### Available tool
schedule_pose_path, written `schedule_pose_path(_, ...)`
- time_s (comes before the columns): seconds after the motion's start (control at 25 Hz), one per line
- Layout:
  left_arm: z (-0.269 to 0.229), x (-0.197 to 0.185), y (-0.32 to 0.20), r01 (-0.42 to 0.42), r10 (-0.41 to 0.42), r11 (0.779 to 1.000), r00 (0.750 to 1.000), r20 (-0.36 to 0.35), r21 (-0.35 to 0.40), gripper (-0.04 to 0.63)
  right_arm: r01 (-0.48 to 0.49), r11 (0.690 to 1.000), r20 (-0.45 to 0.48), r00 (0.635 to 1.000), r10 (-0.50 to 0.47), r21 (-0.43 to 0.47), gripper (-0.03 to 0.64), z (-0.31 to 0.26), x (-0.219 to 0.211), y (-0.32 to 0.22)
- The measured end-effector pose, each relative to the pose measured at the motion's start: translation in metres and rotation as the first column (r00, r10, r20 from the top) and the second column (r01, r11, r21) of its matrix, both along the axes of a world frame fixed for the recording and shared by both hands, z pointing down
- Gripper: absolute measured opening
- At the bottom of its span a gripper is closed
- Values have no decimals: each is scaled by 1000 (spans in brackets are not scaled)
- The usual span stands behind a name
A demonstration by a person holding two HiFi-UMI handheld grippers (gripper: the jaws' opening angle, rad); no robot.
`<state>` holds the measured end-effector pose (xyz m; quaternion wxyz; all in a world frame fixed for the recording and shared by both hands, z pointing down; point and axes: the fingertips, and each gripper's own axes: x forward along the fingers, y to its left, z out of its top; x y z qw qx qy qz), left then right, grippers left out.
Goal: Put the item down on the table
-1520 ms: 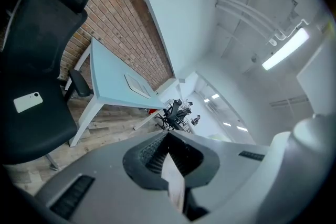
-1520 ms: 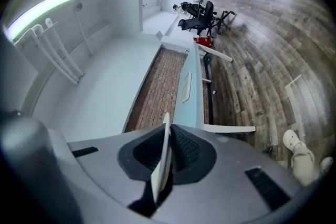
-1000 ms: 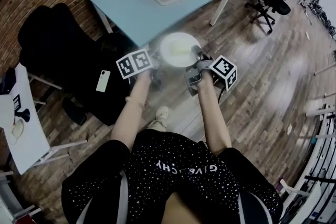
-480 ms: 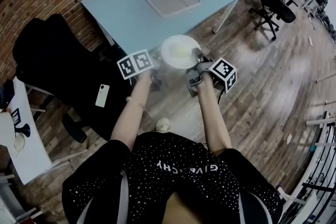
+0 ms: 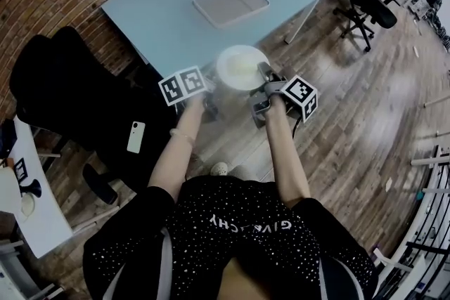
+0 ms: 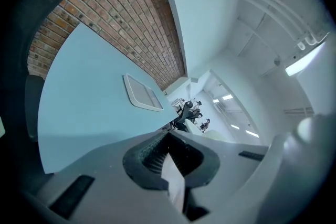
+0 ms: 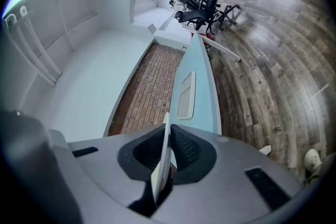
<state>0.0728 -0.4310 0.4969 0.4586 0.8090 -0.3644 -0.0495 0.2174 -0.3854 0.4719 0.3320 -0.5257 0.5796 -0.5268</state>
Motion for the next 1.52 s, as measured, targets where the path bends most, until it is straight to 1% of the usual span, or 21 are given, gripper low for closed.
schedule_pose_path(0.24,5,0,-15,8,-9,1000,1000,-4,-12,11,-10,1000,28,1000,10,-6,28,2,7,-13)
schedule_pose_path(0.48,9,6,-54,42,-42,999,999,-5,-20,11,14,1000,33,999,-14,-6,28,3,17,-52)
schedule_pose_path(0.68,11,12,-100,90,-90,996,996,-7,-26,11,64,998,25,998,-63,-7,28,4,25,-105)
schedule_pose_path(0.92,16,16,-158,140,-140,989,990,1,-48,11,123,991,33,992,-122,-42,28,15,31,-174)
schedule_pose_path(1.12,17,24,-206,184,-184,981,983,13,-58,11,166,984,21,986,-165,-59,28,16,42,-232)
schedule_pose_path(1.36,21,18,-260,274,-273,960,962,31,-57,11,225,971,41,974,-223,-74,28,21,45,-289)
schedule_pose_path(1.52,23,18,-295,311,-310,950,950,41,-37,11,252,965,38,968,-249,-78,28,26,48,-329)
